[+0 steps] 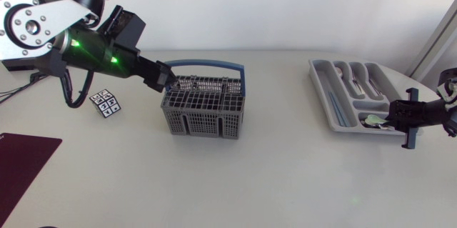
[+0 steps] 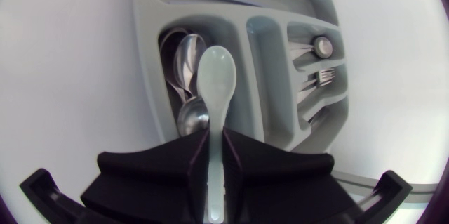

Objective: Transfer all utensils from the basket to the drawer tray.

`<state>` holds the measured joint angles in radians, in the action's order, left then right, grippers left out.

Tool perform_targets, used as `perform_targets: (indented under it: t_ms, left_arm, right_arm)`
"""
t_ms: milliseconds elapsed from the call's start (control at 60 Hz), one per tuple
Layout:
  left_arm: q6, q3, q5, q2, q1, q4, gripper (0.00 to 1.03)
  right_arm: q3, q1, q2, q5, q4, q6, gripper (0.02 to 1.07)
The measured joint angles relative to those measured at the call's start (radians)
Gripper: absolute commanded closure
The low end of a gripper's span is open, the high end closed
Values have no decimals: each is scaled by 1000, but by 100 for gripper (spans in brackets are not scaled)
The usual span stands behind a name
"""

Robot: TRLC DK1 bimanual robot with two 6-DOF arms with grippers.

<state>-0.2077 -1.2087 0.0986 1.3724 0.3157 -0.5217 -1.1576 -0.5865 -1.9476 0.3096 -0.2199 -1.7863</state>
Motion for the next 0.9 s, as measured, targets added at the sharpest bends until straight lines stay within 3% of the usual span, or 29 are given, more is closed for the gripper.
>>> perform_targets:
  t_ms: [200,267,333,483,733,900]
  left_arm:
    - [-3,34,0,-9,-26,0,5]
    - [-6,43,0,-11,-35,0,5]
    - [-11,51,0,-13,-48,0,5]
    - [-26,72,0,-21,-85,0,5]
    - [-53,109,0,-29,-130,7,5]
    - [-64,122,0,-29,-159,38,5]
  right_arm:
    - [37,-5,-11,-4,210,-18,46]
    - [73,-5,-11,-3,293,-18,41]
    - [98,-5,-7,-3,302,-17,40]
    - [143,-5,69,8,251,28,15]
    - [220,20,280,39,163,122,11]
    - [248,135,446,72,11,259,11]
